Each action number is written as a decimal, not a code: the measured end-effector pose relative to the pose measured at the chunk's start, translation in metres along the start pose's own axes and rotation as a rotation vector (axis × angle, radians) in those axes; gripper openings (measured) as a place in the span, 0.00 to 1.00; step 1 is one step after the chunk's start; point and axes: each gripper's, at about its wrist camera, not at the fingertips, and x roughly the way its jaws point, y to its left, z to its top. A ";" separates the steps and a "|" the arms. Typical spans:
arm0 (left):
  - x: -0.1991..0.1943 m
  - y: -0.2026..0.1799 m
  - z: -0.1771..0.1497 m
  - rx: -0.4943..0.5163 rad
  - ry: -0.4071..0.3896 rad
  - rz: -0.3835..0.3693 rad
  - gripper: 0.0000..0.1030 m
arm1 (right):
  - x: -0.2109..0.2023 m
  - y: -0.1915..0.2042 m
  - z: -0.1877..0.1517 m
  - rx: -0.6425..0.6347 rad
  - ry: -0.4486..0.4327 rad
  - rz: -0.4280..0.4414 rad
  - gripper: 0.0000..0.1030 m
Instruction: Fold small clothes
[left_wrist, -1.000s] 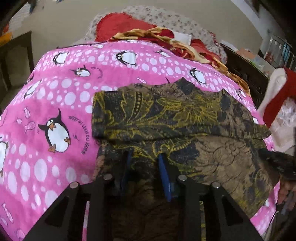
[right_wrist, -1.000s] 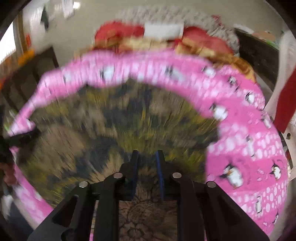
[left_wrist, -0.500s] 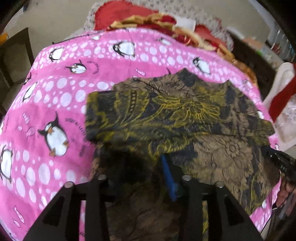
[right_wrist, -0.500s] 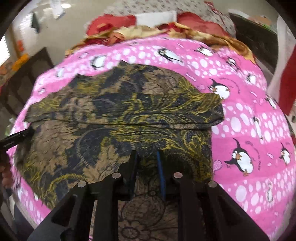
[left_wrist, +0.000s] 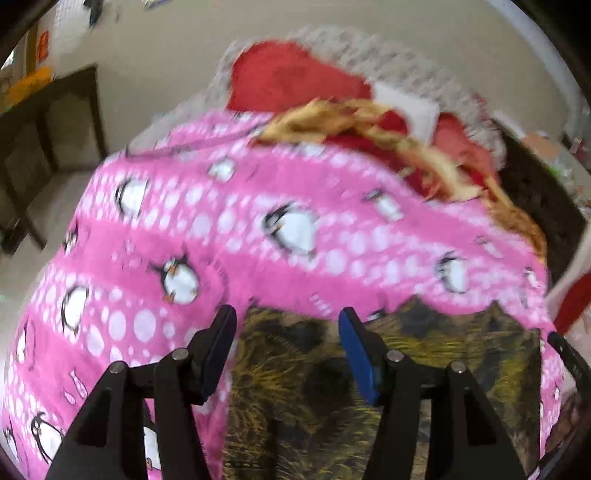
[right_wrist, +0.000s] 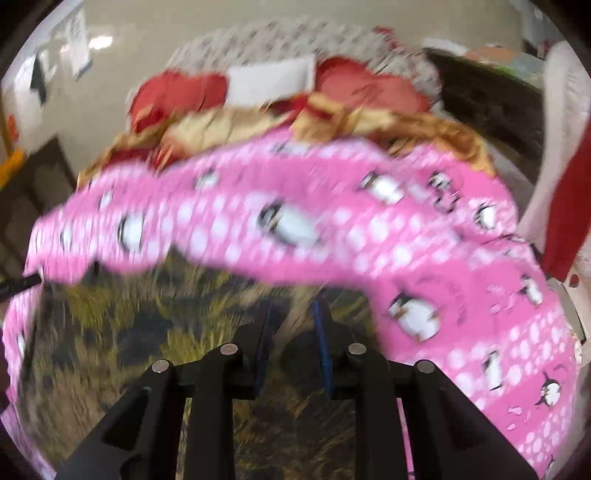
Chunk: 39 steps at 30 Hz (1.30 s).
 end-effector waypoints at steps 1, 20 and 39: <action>-0.005 -0.005 -0.004 0.016 -0.018 -0.016 0.63 | -0.005 -0.002 -0.001 0.021 -0.008 0.009 0.18; 0.065 -0.023 -0.036 0.086 0.036 0.060 0.76 | 0.059 0.021 -0.020 -0.064 0.070 0.015 0.18; 0.061 -0.100 -0.076 0.115 0.054 0.009 0.76 | 0.057 0.099 -0.054 -0.061 0.058 0.017 0.25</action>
